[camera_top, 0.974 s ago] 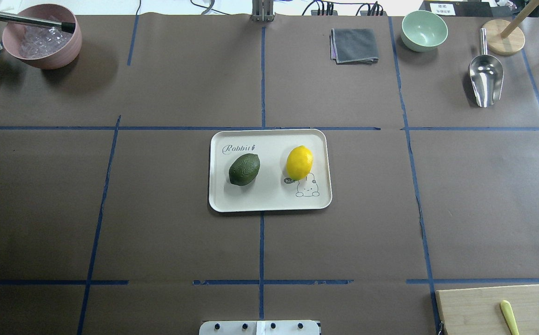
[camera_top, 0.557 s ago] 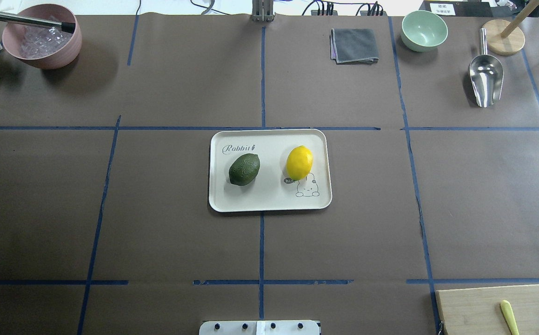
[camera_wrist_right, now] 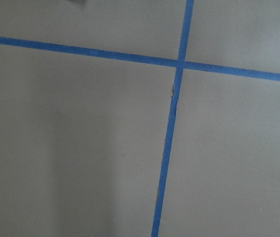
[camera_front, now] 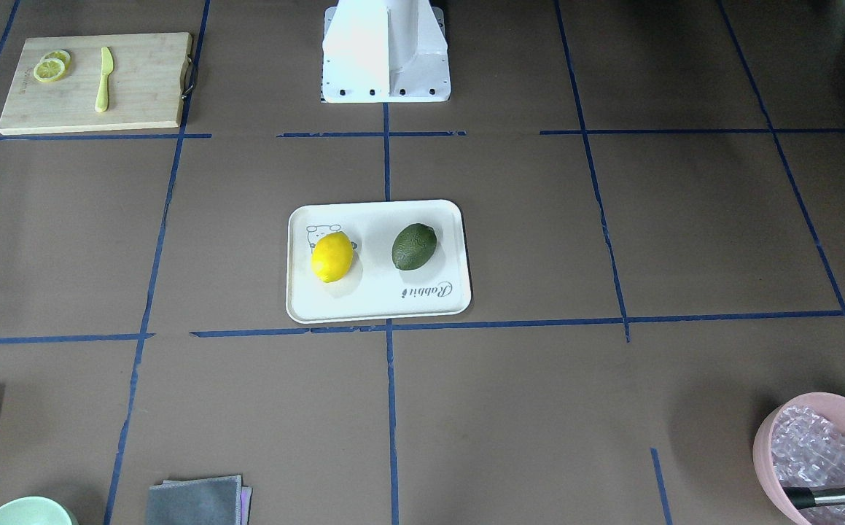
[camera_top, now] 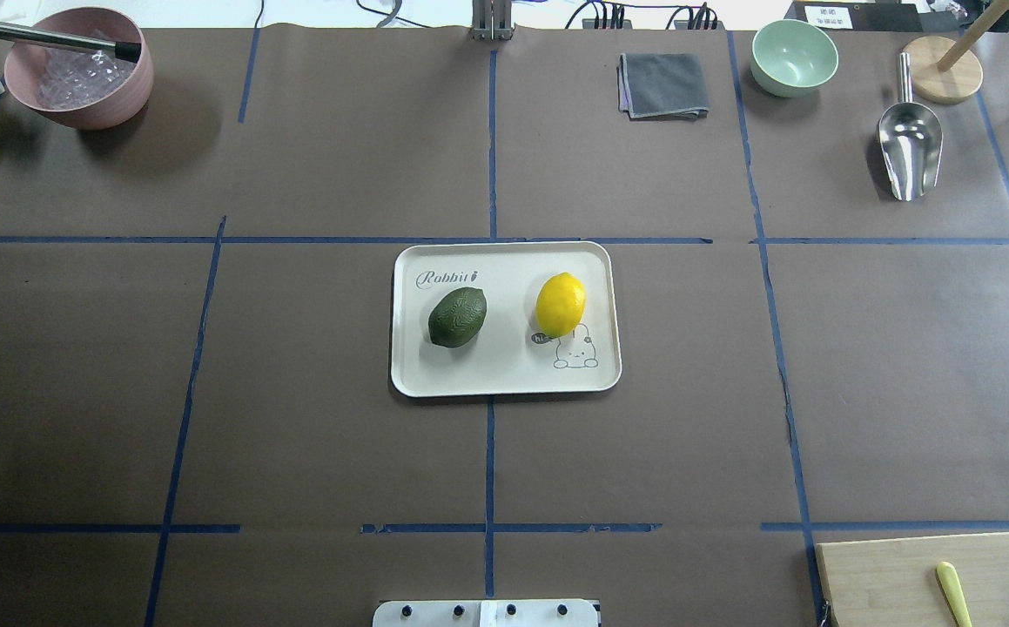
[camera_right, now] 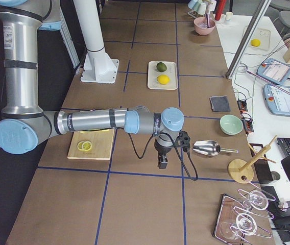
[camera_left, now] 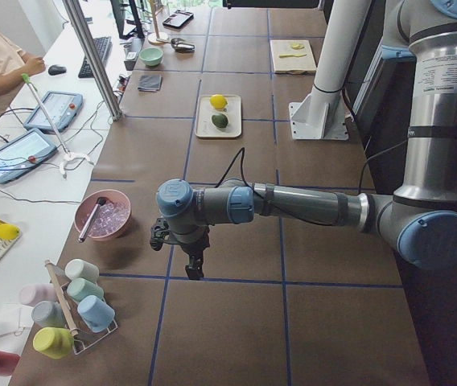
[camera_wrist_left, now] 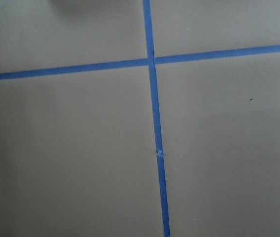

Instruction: Place all lemons on tray

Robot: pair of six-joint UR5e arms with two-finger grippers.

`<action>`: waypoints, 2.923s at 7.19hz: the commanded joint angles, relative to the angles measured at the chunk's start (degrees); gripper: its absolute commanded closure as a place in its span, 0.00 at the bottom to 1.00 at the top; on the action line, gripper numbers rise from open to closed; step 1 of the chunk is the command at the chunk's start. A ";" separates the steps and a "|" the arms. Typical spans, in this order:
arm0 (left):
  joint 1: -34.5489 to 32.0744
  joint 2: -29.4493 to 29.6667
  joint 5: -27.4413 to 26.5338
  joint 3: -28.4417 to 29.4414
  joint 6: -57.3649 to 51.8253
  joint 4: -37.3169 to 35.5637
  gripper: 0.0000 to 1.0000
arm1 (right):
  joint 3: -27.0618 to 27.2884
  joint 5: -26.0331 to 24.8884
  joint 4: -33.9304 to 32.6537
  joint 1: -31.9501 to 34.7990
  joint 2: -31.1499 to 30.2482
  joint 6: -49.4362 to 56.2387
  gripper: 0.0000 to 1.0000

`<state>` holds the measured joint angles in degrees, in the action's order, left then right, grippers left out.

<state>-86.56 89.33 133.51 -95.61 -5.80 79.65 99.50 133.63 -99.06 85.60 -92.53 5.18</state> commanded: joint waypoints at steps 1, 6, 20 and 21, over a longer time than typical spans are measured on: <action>-0.36 -0.65 0.79 0.07 0.26 -0.29 0.00 | 0.17 0.06 0.01 0.09 0.16 -0.26 0.00; -0.54 -0.82 3.43 -0.28 0.00 -0.64 0.00 | -0.18 0.41 0.63 1.06 -0.72 -0.08 0.00; -0.54 -2.67 3.60 -0.63 -0.18 0.15 0.00 | 0.08 0.49 0.71 0.97 -0.72 0.01 0.00; -0.71 -2.76 3.60 -1.15 0.00 0.15 0.00 | 0.17 0.49 0.80 0.97 -0.81 -0.25 0.00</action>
<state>-87.16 86.67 137.08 -96.29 -5.94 79.81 99.63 134.12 -98.32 86.57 -93.25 5.09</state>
